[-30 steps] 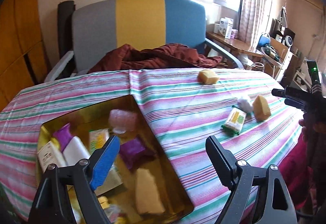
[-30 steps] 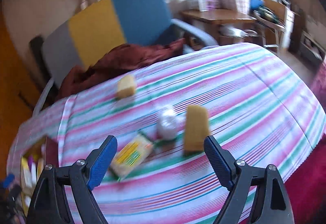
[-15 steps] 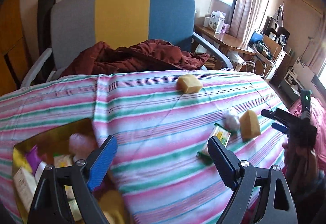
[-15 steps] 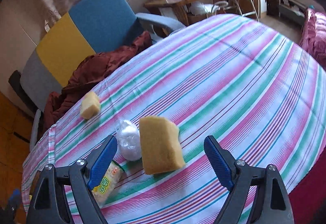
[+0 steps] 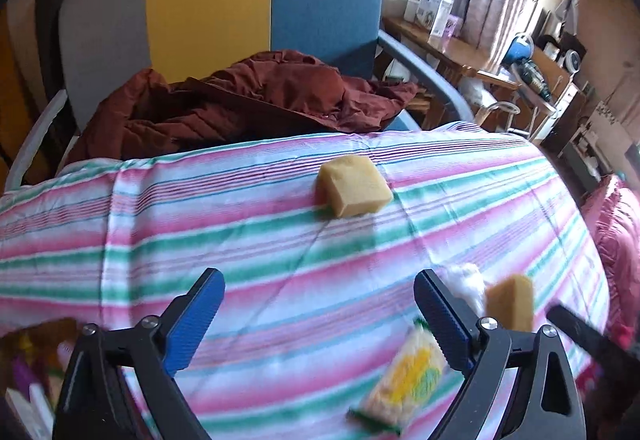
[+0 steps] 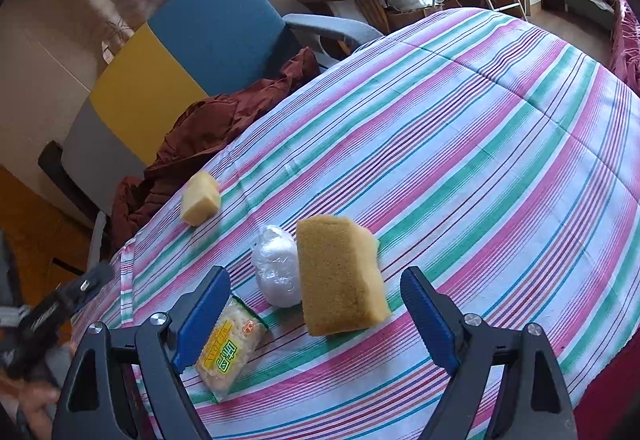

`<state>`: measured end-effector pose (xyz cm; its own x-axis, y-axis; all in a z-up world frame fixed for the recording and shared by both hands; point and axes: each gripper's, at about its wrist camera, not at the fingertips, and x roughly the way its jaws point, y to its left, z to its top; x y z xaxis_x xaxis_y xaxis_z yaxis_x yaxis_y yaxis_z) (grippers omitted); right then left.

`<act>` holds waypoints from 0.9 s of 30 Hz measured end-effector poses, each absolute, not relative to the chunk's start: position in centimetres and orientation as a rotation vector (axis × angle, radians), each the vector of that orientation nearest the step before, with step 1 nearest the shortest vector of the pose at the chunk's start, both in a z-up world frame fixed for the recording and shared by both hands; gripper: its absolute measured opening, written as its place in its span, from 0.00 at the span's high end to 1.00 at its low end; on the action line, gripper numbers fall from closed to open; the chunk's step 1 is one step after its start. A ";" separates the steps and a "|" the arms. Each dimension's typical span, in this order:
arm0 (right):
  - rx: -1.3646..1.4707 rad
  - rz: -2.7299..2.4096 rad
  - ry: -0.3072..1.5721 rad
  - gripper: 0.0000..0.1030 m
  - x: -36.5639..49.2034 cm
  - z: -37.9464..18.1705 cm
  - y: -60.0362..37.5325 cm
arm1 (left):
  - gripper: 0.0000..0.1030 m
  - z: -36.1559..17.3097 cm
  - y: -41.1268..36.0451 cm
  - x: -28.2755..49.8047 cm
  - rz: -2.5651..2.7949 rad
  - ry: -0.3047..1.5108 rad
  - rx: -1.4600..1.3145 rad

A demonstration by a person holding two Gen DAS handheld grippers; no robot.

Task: Organize objects
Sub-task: 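Move both grippers back toward the yellow sponge, white bag and snack bag, then grasp the small yellow sponge with the left gripper while the right gripper grasps the plastic-wrapped white bag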

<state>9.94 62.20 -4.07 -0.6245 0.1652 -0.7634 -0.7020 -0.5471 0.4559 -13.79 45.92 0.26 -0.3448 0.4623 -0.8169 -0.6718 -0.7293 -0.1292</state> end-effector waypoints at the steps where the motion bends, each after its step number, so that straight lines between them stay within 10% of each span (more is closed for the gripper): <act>1: -0.927 2.190 1.069 0.14 9.9 -4.2 62.2 | 0.01 -0.1 46.8 -14.4 2.094 0.284 -1.187; 18: -0.911 2.198 1.177 0.14 10.4 -4.7 62.5 | 0.00 -6.0 58.5 -21.4 2.132 0.380 -1.249; 27: -0.894 2.174 1.200 0.14 10.6 -4.9 63.2 | 0.50 -6.9 56.9 -19.8 2.033 0.346 -1.234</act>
<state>10.64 63.16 -4.94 -0.6611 0.1076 -0.7425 -0.6858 -0.4881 0.5399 -19.84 56.87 -6.90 -0.2808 0.4409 -0.8525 -0.6979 -0.7036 -0.1340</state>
